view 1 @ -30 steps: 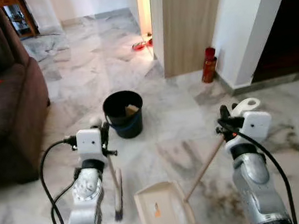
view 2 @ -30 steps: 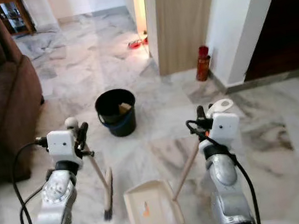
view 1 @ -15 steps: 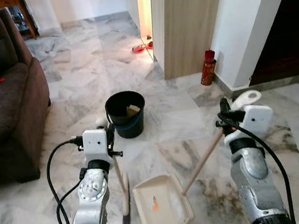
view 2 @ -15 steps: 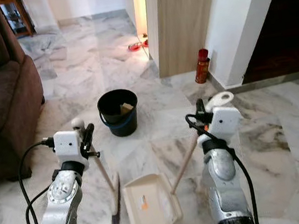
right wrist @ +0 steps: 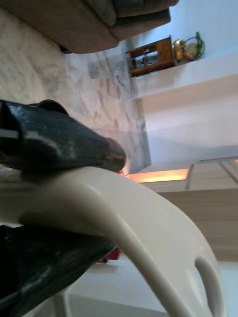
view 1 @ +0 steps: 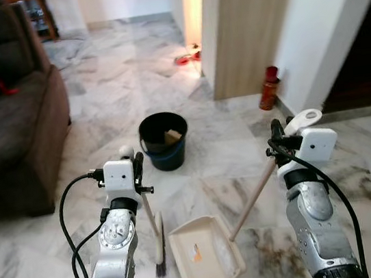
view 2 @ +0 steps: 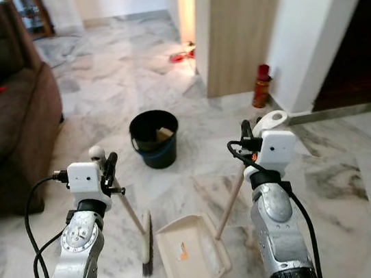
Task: Sweep floor
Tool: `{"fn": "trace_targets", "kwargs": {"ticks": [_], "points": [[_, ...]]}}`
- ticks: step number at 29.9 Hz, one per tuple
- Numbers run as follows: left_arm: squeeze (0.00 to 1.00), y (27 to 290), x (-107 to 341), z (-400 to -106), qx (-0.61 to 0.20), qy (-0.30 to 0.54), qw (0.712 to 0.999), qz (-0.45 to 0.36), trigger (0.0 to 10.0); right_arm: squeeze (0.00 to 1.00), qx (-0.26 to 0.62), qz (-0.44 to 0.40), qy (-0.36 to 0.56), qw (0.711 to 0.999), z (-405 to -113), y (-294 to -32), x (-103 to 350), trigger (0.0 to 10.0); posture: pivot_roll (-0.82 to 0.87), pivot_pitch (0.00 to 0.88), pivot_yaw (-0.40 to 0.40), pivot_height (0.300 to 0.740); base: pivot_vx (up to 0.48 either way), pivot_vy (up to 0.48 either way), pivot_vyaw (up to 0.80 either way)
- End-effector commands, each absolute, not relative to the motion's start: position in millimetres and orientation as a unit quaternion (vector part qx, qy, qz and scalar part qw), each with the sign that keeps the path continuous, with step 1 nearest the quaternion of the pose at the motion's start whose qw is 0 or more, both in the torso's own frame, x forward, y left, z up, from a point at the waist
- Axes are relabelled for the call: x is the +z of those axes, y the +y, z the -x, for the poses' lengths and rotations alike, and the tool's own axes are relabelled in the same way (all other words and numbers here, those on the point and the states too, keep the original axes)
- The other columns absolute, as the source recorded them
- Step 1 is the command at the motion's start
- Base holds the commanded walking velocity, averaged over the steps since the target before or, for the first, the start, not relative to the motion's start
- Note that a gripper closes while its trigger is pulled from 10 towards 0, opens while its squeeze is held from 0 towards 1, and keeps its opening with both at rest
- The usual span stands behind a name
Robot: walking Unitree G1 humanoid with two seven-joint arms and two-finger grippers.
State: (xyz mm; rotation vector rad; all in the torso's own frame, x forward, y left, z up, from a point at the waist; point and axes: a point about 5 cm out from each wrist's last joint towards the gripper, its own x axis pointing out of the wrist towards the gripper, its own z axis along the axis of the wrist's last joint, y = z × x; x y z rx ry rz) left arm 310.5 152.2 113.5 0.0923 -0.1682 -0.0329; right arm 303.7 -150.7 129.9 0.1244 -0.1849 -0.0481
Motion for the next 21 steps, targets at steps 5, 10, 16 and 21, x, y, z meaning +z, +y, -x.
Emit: {"fn": "trace_targets", "kwargs": {"ticks": [5,10,16,21], "points": [[0.0,146.5,127.3,-314.0,-0.02,-0.115,0.992,-0.053,10.0,0.0,-0.023,-0.069,-0.113,0.991,-304.9,-154.9,140.2,10.0,0.01,0.0,-0.018,0.74,0.322,0.0,0.0],[0.0,146.9,127.3,-314.2,-0.022,-0.115,0.992,-0.054,10.0,0.0,-0.022,-0.072,-0.113,0.991,-304.8,-153.9,140.1,10.0,0.0,0.0,-0.013,0.74,0.325,0.0,0.0],[0.0,146.8,127.6,-314.4,-0.022,-0.115,0.991,-0.056,10.0,0.0,-0.017,-0.075,-0.111,0.991,-304.2,-152.5,139.2,10.0,0.01,0.0,-0.014,0.74,0.327,0.0,0.0],[0.0,146.6,127.7,-314.4,-0.022,-0.116,0.991,-0.056,10.0,0.0,-0.016,-0.075,-0.11,0.991,-304.2,-152.5,139.2,10.0,0.01,0.0,-0.014,0.74,0.326,0.0,0.0]]}}
